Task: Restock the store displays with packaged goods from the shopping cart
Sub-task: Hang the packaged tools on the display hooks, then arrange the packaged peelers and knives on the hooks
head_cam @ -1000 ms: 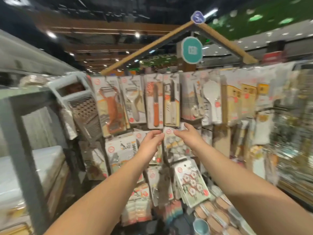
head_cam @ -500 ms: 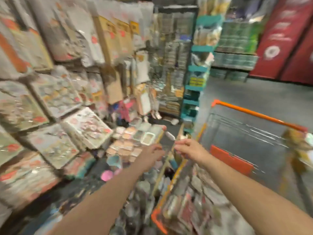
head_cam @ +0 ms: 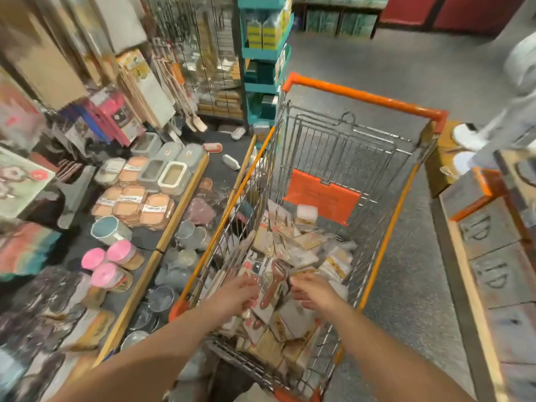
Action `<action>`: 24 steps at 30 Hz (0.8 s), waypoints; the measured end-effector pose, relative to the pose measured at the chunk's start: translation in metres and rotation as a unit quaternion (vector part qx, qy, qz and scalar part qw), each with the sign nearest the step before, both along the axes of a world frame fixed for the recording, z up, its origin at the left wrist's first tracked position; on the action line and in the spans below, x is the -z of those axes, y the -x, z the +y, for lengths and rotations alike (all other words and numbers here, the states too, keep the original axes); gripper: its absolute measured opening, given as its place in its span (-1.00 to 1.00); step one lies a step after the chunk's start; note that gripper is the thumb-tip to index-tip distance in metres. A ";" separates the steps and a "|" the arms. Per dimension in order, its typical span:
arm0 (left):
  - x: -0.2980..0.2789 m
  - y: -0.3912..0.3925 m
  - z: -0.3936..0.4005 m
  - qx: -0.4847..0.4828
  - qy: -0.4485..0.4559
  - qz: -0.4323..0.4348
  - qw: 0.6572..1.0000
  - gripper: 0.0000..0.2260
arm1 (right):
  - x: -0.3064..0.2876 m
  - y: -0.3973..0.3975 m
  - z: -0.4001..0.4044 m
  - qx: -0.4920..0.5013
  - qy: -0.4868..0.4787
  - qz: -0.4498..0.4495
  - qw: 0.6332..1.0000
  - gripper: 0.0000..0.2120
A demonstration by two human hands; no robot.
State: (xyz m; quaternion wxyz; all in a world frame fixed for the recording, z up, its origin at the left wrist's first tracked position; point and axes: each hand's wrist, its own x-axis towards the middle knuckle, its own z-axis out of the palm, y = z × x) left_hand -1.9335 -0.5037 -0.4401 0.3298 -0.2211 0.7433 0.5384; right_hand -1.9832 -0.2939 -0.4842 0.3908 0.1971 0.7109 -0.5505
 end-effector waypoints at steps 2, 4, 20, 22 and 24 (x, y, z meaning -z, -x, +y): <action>0.005 0.000 -0.009 0.010 0.016 -0.008 1.000 -0.71 | 0.021 0.001 -0.007 0.024 0.003 -0.031 0.999 -0.86; 0.009 0.002 -0.020 0.016 0.037 -0.009 0.999 -0.58 | 0.041 0.001 -0.020 0.047 0.001 -0.054 0.997 -0.81; 0.074 0.002 -0.035 -0.153 -0.011 -0.060 0.986 -0.88 | 0.131 0.021 -0.075 0.116 -0.002 -0.145 0.983 -0.76; 0.078 0.005 -0.044 -0.147 -0.009 -0.064 0.987 -0.83 | 0.130 0.022 -0.078 0.107 0.007 -0.169 0.980 -0.76; 0.078 0.008 -0.050 -0.128 0.002 -0.067 0.989 -0.83 | 0.126 0.019 -0.081 0.101 0.025 -0.195 0.975 -0.61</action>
